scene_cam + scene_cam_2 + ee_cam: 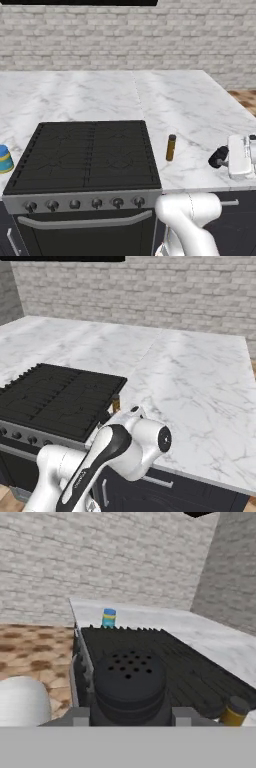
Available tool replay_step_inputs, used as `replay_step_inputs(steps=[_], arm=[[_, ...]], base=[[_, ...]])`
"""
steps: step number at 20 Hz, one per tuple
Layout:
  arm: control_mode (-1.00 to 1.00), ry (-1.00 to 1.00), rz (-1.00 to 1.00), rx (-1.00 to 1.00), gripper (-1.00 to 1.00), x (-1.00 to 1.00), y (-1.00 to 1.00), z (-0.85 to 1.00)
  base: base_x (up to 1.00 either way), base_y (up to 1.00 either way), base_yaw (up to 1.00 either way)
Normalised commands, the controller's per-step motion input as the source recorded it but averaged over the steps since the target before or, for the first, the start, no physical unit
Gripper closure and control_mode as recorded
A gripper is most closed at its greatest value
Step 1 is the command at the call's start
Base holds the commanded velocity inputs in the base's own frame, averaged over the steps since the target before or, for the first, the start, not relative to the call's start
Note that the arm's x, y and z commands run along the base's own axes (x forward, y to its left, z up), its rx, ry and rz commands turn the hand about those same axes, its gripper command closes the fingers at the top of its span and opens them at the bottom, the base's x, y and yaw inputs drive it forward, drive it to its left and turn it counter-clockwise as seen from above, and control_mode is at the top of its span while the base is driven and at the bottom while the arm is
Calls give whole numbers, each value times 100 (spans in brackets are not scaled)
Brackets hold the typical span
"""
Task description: Collect the turmeric, mayonnaise, and shaker from the cabinet and place them next to the stove.
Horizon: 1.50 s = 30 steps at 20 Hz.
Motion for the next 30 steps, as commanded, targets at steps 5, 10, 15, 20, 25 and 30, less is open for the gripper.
replay_step_inputs(steps=[5, 10, 15, 20, 25, 30], arm=[[-100, -5, 45, 2, 100, 13, 3, -62], [-100, 4, 22, -1, 100, 36, 27, -23], [-100, 6, -1, -4, 100, 29, 13, -11], [-100, 2, -8, -1, 100, 23, 0, -22], [-100, 0, -13, -2, 100, 11, 5, -22], [-100, 0, -12, -5, 100, 9, 19, -22]], base=[[0, 0, 0], [0, 0, 0], [0, 0, 0], [0, 0, 0], [0, 0, 0], [0, 0, 0]])
